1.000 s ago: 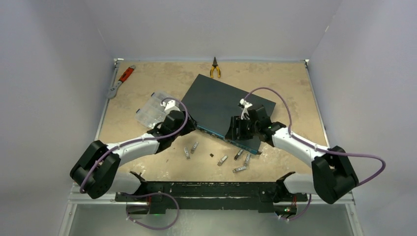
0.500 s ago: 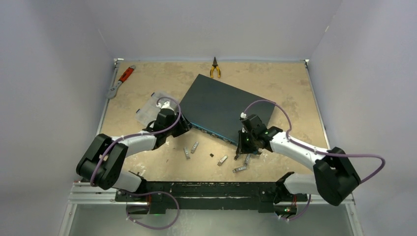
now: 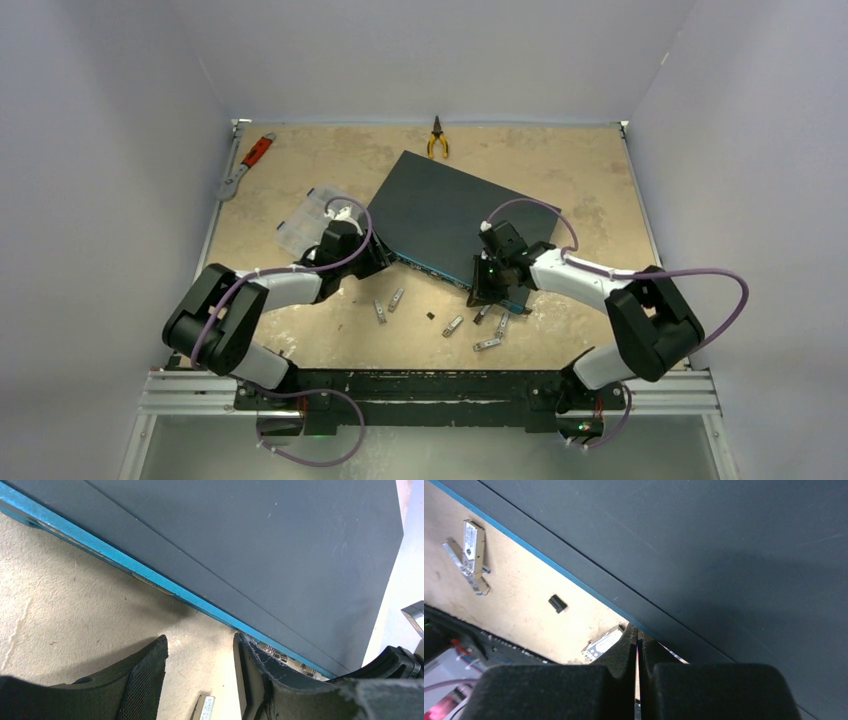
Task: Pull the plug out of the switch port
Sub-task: Move the switch port to the center of the board.
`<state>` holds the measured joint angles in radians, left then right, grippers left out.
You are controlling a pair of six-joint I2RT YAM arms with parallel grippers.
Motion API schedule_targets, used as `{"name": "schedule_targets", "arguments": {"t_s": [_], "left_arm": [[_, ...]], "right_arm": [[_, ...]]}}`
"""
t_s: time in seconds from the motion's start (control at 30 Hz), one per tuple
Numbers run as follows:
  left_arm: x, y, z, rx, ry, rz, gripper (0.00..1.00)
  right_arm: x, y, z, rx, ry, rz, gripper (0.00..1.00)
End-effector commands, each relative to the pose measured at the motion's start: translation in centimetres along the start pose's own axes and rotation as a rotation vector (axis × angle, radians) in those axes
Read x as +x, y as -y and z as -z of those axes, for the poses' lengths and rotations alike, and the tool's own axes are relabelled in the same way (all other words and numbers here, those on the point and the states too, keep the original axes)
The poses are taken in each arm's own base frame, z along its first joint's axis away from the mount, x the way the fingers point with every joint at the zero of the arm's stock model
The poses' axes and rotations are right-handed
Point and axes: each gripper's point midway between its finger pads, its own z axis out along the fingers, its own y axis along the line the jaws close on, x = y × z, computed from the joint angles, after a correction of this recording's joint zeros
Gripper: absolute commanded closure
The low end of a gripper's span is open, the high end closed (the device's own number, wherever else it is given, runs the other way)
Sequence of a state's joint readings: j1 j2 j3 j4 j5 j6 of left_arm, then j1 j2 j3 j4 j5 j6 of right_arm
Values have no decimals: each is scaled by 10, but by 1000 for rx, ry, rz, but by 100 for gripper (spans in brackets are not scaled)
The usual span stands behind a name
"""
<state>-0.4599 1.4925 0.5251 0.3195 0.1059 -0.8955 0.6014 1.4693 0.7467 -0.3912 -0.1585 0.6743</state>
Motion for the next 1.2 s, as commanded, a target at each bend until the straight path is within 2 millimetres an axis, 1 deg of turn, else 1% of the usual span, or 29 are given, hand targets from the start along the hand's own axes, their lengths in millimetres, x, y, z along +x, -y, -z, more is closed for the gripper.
{"name": "schedule_targets", "arguments": {"t_s": [0.0,0.07,0.17,0.23,0.33,0.47,0.57,0.7,0.77,0.9,0.97,1.0,1.07,1.17], "left_arm": [[-5,8,-3,41,13,-13,50],[-4,8,-5,43,9,-11,50],[-3,9,-8,52,3,-9,50],[-2,10,-11,58,-5,-6,50],[-2,13,-12,70,-13,-2,51],[-5,16,-10,78,-6,-11,51],[-6,17,-8,79,-2,-23,51],[-5,16,-7,75,-4,-33,50],[-4,16,-7,77,-9,-36,50],[-4,16,-6,77,-14,-45,50],[-4,16,-5,77,-14,-51,50],[-4,16,-4,76,-12,-55,50],[-6,16,-1,73,-7,-61,50],[-8,17,2,71,-1,-71,50]], "right_arm": [[-62,36,-4,74,195,-93,100],[-74,55,1,101,230,-130,100],[-94,78,10,144,280,-171,100],[-105,89,13,183,303,-182,100],[-119,99,17,214,326,-182,100],[-128,108,19,243,340,-186,100],[-131,116,19,237,344,-193,100],[-135,137,19,221,351,-240,100],[-139,144,18,203,350,-258,100],[-153,153,16,207,356,-266,100],[-164,153,17,201,365,-262,100],[-168,152,16,194,359,-256,100],[-178,147,20,178,370,-239,100],[-179,137,25,128,378,-218,99]]}}
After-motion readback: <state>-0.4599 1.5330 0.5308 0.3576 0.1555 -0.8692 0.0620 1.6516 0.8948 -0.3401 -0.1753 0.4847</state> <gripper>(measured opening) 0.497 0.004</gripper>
